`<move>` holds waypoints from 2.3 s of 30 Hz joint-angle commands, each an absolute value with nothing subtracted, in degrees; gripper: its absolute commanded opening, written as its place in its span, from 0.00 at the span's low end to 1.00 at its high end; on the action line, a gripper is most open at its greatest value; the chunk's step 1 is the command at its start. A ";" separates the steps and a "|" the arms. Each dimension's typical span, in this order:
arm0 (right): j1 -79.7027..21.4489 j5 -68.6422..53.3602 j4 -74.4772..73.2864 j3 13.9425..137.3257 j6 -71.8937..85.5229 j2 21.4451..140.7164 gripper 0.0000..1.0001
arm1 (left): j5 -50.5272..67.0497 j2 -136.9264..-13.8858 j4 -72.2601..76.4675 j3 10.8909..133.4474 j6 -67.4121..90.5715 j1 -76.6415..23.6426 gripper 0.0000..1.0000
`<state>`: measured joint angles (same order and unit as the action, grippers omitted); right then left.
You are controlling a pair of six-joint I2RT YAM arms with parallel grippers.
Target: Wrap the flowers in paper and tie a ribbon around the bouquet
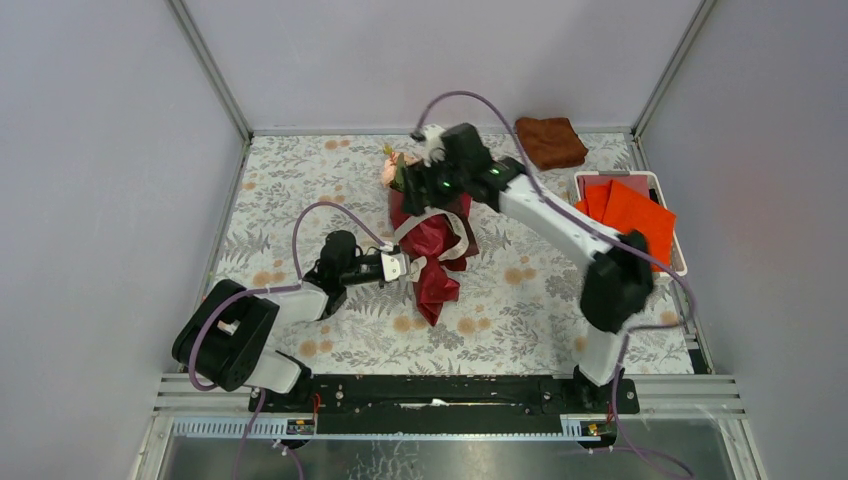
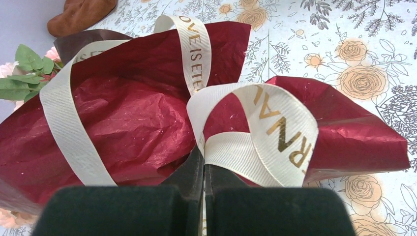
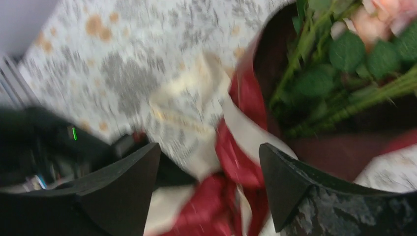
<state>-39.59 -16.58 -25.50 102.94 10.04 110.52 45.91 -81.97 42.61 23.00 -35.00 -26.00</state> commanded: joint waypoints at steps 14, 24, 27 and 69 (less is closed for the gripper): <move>-42.69 -39.98 26.83 48.92 -16.52 84.19 0.95 | 44.49 -82.13 43.49 23.97 -34.80 -26.43 0.00; -43.18 -38.80 24.73 50.77 -16.27 88.59 0.57 | 44.19 -82.42 42.96 24.60 -35.16 -26.44 0.00; -43.21 -37.51 22.20 50.59 -16.48 87.81 0.47 | 44.24 -82.58 42.79 24.70 -35.23 -26.42 0.00; -38.56 -33.66 20.92 49.14 -8.88 86.24 0.00 | 28.49 -96.49 9.69 47.26 -58.53 -20.41 0.03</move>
